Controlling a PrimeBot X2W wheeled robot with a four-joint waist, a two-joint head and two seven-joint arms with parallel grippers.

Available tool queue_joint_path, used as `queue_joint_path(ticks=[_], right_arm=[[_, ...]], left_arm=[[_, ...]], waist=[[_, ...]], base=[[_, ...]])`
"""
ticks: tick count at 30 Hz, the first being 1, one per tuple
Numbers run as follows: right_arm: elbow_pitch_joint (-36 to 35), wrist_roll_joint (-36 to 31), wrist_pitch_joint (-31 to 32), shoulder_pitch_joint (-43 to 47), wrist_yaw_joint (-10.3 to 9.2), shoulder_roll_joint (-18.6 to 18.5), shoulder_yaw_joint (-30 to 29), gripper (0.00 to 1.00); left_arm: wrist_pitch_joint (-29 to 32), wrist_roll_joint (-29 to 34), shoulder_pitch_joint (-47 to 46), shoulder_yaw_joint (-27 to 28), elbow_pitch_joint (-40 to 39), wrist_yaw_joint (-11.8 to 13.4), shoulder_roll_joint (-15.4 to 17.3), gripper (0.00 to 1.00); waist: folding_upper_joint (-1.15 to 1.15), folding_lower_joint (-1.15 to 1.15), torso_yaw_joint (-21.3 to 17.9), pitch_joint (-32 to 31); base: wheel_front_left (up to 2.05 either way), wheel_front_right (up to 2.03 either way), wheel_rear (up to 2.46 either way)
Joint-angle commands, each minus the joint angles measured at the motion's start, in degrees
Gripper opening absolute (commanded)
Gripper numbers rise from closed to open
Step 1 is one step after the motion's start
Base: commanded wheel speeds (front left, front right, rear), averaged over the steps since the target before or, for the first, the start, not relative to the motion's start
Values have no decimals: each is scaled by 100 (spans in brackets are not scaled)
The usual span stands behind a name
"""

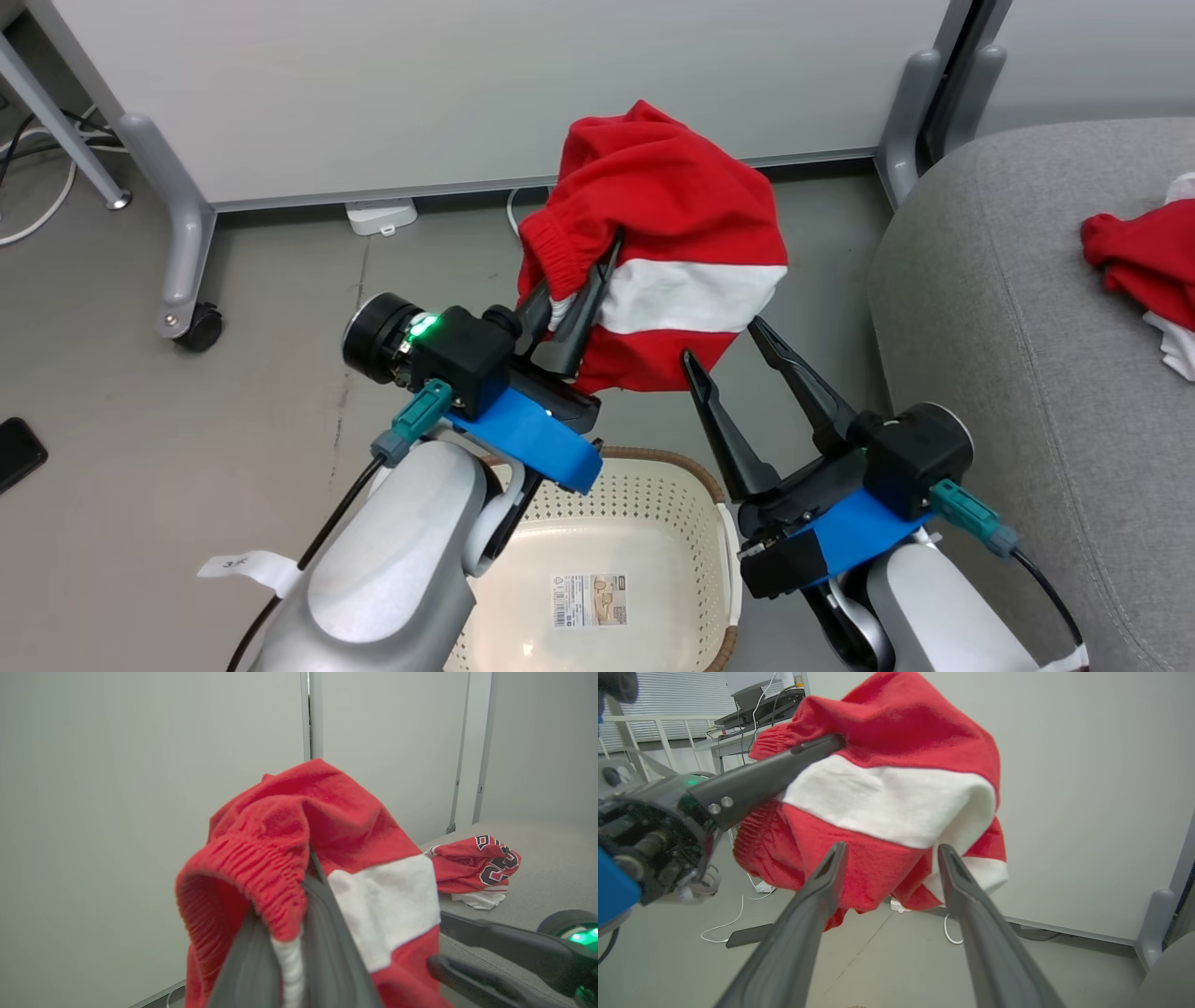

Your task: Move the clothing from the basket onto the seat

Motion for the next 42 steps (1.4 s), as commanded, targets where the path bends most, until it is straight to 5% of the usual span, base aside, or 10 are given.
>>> queue_joint_path(ticks=[1,11,12,13,42], right_arm=[[85,63,-4,-145,3,-2,76,100],[310,423,-3,-629,3,2,317,100],[332,471,-3,-667,3,3,320,38],[355,516,-3,-698,3,3,319,0],[360,608,-3,-721,3,4,275,0]], left_arm=[[-29,40,-111,-47,-9,-36,-27,0],[-29,47,-187,-238,0,-35,-139,0],[-29,42,-190,-250,-1,-36,-146,0],[-29,35,-196,-266,1,-36,-152,0],[-29,-12,-164,-322,75,-37,-86,0]], waist=[[0,0,42,35],[0,0,91,155],[0,0,91,158],[0,0,96,159],[0,0,120,112]], base=[[0,0,0],[0,0,0],[0,0,0],[0,0,0],[0,0,0]])
